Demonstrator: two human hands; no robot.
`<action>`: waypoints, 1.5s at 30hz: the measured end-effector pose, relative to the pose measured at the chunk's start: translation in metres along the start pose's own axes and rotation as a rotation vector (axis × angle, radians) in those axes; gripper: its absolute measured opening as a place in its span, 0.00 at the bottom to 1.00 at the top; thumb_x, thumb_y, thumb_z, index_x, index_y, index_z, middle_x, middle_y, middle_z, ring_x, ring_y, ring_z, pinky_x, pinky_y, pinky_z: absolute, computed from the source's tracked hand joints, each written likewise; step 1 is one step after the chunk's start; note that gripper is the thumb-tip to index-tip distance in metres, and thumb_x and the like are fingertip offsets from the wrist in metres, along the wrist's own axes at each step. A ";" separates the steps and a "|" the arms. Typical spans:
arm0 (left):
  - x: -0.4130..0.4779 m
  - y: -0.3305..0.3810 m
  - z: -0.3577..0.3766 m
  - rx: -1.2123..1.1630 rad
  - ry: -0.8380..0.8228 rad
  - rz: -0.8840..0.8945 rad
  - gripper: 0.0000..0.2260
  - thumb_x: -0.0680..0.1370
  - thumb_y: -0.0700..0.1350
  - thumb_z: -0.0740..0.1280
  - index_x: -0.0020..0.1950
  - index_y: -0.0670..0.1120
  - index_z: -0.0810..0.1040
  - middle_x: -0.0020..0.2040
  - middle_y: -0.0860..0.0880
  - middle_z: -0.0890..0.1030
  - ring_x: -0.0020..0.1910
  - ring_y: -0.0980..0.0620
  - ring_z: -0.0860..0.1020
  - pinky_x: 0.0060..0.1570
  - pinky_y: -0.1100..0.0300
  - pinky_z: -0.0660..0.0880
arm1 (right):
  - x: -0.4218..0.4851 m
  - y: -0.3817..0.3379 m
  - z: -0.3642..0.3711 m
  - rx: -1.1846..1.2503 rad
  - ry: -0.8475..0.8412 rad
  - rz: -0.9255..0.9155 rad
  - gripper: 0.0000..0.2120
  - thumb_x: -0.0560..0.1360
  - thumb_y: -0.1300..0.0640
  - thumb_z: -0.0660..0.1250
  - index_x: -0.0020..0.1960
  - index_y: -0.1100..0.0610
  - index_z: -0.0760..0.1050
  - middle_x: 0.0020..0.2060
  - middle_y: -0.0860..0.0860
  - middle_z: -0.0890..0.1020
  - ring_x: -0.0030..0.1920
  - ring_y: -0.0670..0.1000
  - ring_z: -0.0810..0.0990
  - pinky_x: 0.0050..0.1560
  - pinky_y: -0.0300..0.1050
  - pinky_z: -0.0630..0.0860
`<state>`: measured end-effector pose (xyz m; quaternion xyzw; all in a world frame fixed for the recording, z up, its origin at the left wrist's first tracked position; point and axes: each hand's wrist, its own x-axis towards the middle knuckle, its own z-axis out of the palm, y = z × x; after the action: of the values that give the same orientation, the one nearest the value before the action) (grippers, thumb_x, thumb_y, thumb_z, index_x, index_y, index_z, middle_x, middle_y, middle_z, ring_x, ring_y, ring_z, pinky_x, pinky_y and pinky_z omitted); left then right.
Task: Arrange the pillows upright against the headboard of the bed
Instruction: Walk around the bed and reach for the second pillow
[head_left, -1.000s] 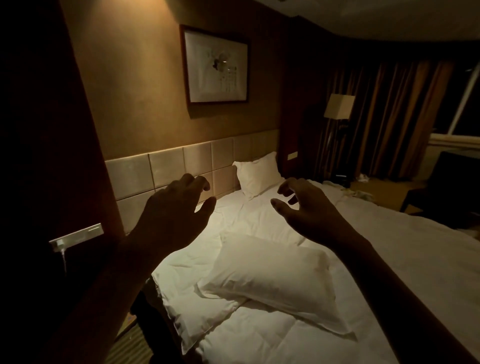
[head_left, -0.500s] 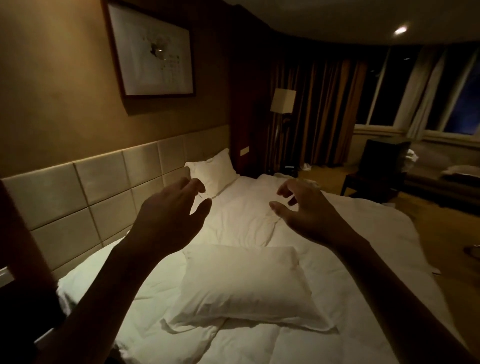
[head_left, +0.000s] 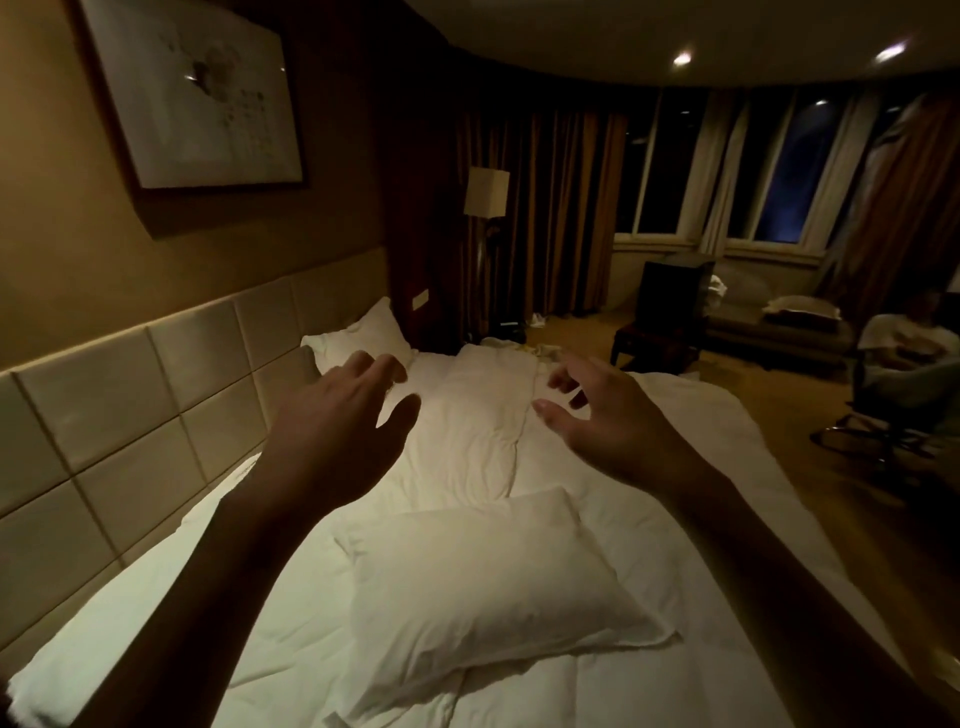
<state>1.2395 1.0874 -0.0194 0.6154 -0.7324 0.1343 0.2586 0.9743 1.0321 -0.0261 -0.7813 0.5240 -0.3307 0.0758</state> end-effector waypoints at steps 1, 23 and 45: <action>0.000 -0.003 0.002 -0.009 -0.003 0.002 0.20 0.79 0.61 0.56 0.64 0.51 0.73 0.59 0.51 0.78 0.53 0.52 0.80 0.44 0.53 0.80 | 0.001 0.000 0.002 -0.010 0.001 0.007 0.15 0.76 0.43 0.67 0.59 0.48 0.72 0.54 0.43 0.74 0.50 0.44 0.76 0.51 0.49 0.79; 0.102 -0.020 0.120 -0.146 -0.063 0.016 0.18 0.80 0.60 0.58 0.64 0.53 0.72 0.60 0.54 0.76 0.49 0.54 0.79 0.45 0.51 0.80 | 0.088 0.102 0.044 -0.035 0.010 0.150 0.11 0.77 0.43 0.66 0.56 0.45 0.72 0.53 0.43 0.74 0.50 0.43 0.76 0.51 0.49 0.80; 0.185 -0.028 0.309 -0.177 -0.204 -0.168 0.13 0.81 0.56 0.61 0.63 0.54 0.73 0.59 0.56 0.77 0.55 0.54 0.78 0.47 0.53 0.76 | 0.191 0.263 0.158 0.093 -0.193 0.256 0.11 0.77 0.44 0.67 0.55 0.48 0.73 0.53 0.45 0.75 0.50 0.44 0.77 0.52 0.51 0.80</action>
<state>1.1809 0.7688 -0.1785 0.6598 -0.7097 -0.0159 0.2464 0.9101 0.7149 -0.1866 -0.7320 0.5936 -0.2656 0.2032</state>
